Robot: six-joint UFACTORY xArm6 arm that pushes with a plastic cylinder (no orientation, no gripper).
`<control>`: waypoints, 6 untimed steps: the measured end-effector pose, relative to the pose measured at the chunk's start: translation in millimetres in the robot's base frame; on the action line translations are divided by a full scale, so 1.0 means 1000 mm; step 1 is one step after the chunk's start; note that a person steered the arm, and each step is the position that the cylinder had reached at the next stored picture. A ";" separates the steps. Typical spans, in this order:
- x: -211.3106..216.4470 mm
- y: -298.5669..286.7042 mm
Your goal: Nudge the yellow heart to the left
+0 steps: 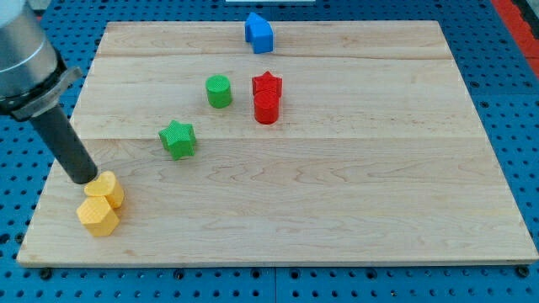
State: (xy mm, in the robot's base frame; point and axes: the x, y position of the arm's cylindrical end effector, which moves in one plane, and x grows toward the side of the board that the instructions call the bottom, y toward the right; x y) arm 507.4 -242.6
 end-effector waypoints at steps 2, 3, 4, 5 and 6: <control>0.000 -0.001; 0.000 0.009; 0.000 0.020; 0.000 0.039; -0.032 0.053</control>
